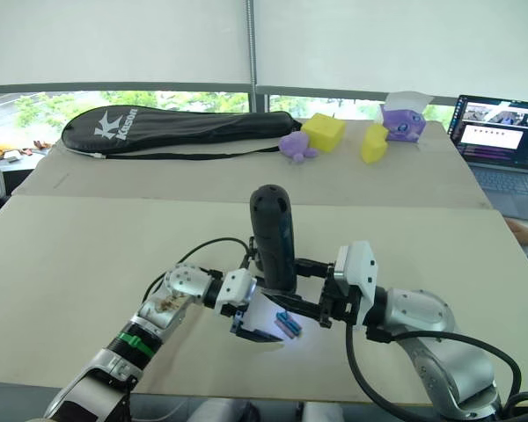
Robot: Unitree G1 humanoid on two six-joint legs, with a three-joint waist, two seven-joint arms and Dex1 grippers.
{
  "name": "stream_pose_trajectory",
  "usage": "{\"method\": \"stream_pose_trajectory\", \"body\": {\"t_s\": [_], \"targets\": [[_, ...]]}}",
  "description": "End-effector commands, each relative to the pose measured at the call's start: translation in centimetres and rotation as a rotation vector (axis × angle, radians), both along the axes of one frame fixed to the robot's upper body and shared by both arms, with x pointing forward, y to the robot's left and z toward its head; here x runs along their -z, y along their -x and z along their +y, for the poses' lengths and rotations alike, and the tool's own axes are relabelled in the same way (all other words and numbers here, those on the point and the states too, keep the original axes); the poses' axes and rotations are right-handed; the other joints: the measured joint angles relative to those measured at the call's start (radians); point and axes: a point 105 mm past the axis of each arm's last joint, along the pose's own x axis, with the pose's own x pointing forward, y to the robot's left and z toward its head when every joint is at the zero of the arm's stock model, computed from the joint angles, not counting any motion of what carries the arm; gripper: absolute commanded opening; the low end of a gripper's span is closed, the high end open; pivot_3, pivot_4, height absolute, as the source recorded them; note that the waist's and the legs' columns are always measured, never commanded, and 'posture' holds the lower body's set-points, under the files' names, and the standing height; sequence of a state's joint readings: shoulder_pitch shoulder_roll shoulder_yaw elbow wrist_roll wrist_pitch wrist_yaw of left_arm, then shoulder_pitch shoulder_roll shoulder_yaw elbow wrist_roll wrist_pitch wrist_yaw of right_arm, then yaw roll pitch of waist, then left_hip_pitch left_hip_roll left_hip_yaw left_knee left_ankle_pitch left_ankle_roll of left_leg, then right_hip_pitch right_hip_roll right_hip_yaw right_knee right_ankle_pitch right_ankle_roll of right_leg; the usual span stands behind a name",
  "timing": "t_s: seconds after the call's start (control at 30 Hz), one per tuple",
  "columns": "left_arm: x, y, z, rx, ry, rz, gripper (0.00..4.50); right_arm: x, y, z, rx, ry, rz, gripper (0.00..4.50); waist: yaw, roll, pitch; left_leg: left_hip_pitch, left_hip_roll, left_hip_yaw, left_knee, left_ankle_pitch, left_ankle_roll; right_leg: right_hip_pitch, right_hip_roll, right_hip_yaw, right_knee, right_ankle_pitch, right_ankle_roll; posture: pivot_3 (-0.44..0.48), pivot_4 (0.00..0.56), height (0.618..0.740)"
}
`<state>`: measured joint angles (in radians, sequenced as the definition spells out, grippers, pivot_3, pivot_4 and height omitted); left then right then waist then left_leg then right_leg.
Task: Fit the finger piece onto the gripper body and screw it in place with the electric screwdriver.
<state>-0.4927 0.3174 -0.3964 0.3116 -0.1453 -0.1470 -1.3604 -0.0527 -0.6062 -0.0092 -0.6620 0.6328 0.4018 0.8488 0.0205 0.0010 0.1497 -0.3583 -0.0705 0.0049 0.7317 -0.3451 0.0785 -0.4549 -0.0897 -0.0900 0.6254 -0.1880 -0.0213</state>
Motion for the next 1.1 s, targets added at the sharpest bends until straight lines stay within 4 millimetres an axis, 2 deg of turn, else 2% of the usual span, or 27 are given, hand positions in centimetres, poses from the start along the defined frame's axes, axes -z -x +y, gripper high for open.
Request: {"method": "stream_pose_trajectory", "body": {"t_s": [0.03,1.1], "targets": [[-0.75,-0.14,-0.36,0.009,0.016,-0.027,4.50,-1.29,0.68,0.08,-0.024,-0.022,-0.056,1.91,0.000,0.000,0.000,0.000,0.000,0.000,0.000,0.000,0.000,0.000,0.000,0.000,0.000,0.000,0.000,0.000,0.150,0.737],[-0.79,-0.34,-0.49,0.002,0.021,-0.029,4.50,-1.35,0.85,-0.14,-0.028,0.003,-0.087,1.91,0.000,0.000,0.000,0.000,0.000,0.000,0.000,0.000,0.000,0.000,0.000,0.000,0.000,0.000,0.000,0.000,0.150,0.737]]}}
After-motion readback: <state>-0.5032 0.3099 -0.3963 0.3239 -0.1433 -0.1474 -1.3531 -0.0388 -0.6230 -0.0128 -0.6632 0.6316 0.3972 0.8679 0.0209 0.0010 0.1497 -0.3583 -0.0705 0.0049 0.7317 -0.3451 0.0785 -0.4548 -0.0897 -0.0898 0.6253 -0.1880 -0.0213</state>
